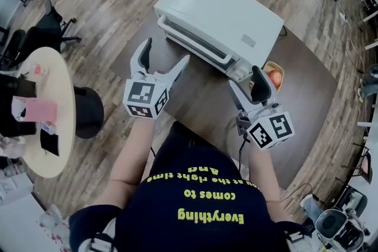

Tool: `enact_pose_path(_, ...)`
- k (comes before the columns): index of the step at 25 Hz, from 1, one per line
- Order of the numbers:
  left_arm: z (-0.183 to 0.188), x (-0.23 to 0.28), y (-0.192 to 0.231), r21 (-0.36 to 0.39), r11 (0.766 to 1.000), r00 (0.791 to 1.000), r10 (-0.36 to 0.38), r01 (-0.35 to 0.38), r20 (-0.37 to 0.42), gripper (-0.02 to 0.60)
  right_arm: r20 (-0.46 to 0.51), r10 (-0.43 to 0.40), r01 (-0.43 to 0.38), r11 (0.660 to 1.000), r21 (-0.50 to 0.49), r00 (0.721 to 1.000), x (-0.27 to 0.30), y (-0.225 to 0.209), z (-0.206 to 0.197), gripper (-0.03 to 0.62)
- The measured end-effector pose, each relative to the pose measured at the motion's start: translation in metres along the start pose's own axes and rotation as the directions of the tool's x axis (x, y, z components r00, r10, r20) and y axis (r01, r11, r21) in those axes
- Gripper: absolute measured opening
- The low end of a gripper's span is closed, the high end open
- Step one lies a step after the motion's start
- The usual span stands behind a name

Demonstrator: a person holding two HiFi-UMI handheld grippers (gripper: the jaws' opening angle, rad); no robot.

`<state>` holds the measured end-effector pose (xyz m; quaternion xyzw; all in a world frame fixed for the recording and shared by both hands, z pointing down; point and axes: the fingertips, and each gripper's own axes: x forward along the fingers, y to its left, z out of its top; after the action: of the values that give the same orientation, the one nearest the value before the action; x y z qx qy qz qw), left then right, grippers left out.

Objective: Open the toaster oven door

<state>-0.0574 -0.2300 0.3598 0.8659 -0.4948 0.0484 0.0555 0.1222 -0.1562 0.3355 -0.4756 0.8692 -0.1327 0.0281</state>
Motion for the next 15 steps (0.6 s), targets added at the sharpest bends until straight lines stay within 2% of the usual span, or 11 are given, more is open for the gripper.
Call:
enact_pose_path(8, -0.028, 0.031, 0.016, -0.063, 0.998, 0.998, 0.004, -0.008, -0.068, 0.434, -0.071, -0.011, 0.011, 1.0, -0.003, 0.997, 0.028, -0.01, -0.03, 0.331)
enact_pose_path(15, -0.039, 0.048, 0.02, -0.054, 0.999, 0.995, -0.007, 0.002, -0.104, 0.423, -0.124, -0.029, 0.032, 0.999, 0.016, 0.992, 0.048, -0.021, -0.053, 0.287)
